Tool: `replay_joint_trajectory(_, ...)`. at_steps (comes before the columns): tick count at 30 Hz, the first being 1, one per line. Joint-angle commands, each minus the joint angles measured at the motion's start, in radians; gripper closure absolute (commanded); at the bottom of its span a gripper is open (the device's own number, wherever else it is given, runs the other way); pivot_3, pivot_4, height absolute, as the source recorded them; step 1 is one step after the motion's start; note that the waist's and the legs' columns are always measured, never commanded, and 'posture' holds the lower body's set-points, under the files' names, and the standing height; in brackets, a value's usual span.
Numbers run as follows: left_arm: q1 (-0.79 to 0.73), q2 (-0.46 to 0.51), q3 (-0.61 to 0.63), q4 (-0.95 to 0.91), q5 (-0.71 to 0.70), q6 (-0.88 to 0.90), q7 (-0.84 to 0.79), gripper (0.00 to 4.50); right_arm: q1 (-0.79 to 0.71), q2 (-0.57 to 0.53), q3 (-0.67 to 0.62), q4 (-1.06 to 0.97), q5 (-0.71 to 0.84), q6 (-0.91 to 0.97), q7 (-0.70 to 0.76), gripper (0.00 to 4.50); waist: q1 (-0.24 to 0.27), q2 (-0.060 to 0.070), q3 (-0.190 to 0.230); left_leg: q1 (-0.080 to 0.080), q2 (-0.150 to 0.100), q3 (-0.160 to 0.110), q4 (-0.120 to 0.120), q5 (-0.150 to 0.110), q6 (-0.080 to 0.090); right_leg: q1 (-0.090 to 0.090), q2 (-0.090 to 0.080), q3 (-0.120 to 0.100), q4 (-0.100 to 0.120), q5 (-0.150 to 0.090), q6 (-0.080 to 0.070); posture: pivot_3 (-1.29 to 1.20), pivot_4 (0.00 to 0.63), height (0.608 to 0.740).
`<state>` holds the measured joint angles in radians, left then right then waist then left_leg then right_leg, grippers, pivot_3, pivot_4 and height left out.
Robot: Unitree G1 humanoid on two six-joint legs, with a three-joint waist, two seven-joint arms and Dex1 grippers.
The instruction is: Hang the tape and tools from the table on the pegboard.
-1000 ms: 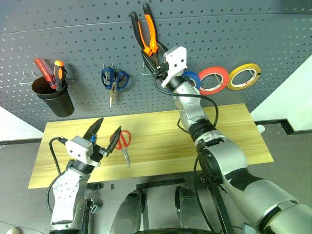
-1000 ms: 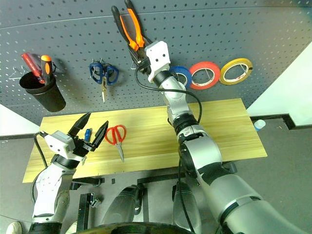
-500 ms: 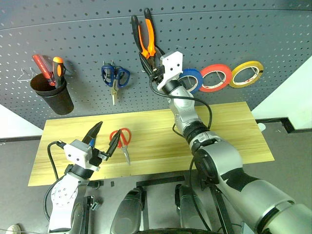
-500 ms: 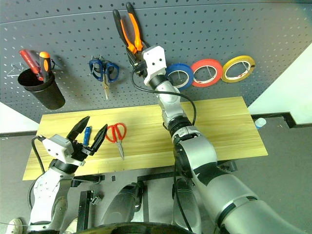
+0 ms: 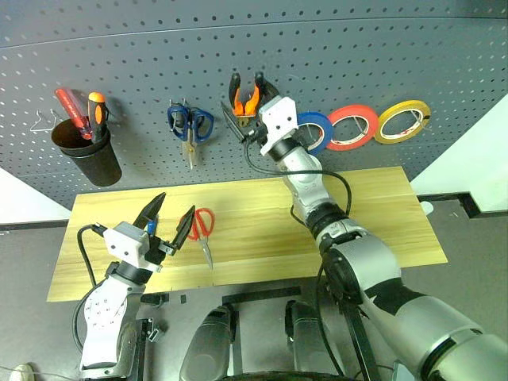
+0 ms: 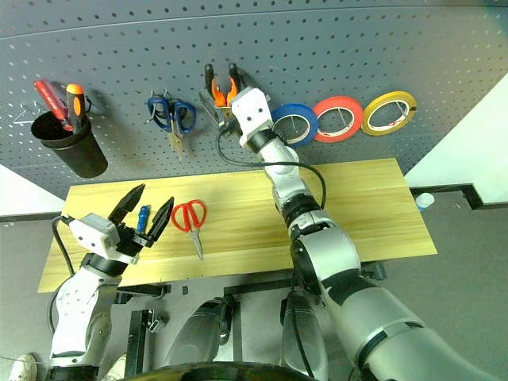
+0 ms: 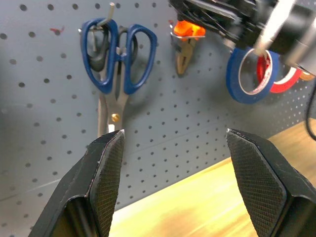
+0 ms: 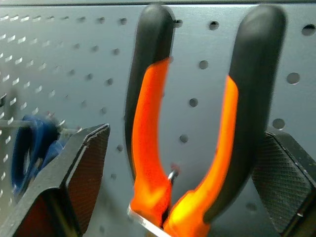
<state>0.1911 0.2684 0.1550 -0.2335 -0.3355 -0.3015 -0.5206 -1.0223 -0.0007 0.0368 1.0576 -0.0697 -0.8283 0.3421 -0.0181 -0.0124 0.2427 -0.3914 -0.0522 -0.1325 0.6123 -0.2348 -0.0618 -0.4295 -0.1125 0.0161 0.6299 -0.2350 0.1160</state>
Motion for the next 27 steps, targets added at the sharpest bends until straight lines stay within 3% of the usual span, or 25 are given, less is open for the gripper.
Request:
replay_joint_trajectory(1,0.029,0.017,0.045,-0.057,-0.033,0.009,0.011,1.06,0.073,-0.031,0.071,-0.230,-0.016,-0.036,0.084,0.11,-0.003,0.000,0.000,0.000,0.000,0.000,0.000,0.000,0.000,0.000,0.000,0.000,0.000,0.000,0.000,0.07,0.164,0.740)
replay_joint_trajectory(7,0.065,0.002,0.028,-0.110,-0.055,0.039,0.016,1.06,0.222,-0.108,0.110,-0.540,0.036,0.102,0.170,0.11,0.004,-0.001,-0.002,0.000,0.000,0.001,0.000,0.000,0.000,0.000,0.000,0.000,0.000,0.000,0.000,0.09,0.146,0.740)
replay_joint_trajectory(13,0.091,-0.046,-0.008,-0.132,0.019,0.099,0.109,1.06,0.447,-0.293,0.164,-0.947,0.124,0.307,0.352,0.11,0.026,-0.004,-0.006,0.000,-0.001,0.001,0.003,0.001,-0.002,0.003,-0.001,0.000,-0.001,0.000,0.000,0.10,0.151,0.740)
replay_joint_trajectory(18,0.058,-0.079,-0.105,-0.130,0.144,0.327,0.245,1.06,0.682,-0.531,0.239,-1.242,0.297,0.633,0.595,0.11,0.033,-0.006,-0.007,0.000,-0.001,0.000,0.003,0.001,-0.002,0.004,-0.003,0.000,-0.002,-0.001,0.000,0.08,0.169,0.740)
replay_joint_trajectory(25,-0.156,-0.163,-0.139,0.009,0.269,0.812,0.499,1.06,0.866,-0.644,0.255,-1.321,0.350,0.875,0.674,0.11,0.031,-0.007,-0.008,0.001,-0.001,0.000,0.008,0.001,-0.002,0.007,-0.003,-0.002,-0.001,-0.002,0.005,0.04,0.182,0.740)
replay_joint_trajectory(27,-0.215,-0.197,-0.131,0.042,0.285,0.917,0.557,0.71,0.897,-0.633,0.240,-1.294,0.334,0.872,0.651,0.07,0.030,-0.008,-0.008,-0.001,-0.001,-0.001,0.010,0.001,-0.001,0.007,-0.003,-0.003,-0.001,-0.002,0.006,0.04,0.182,0.740)
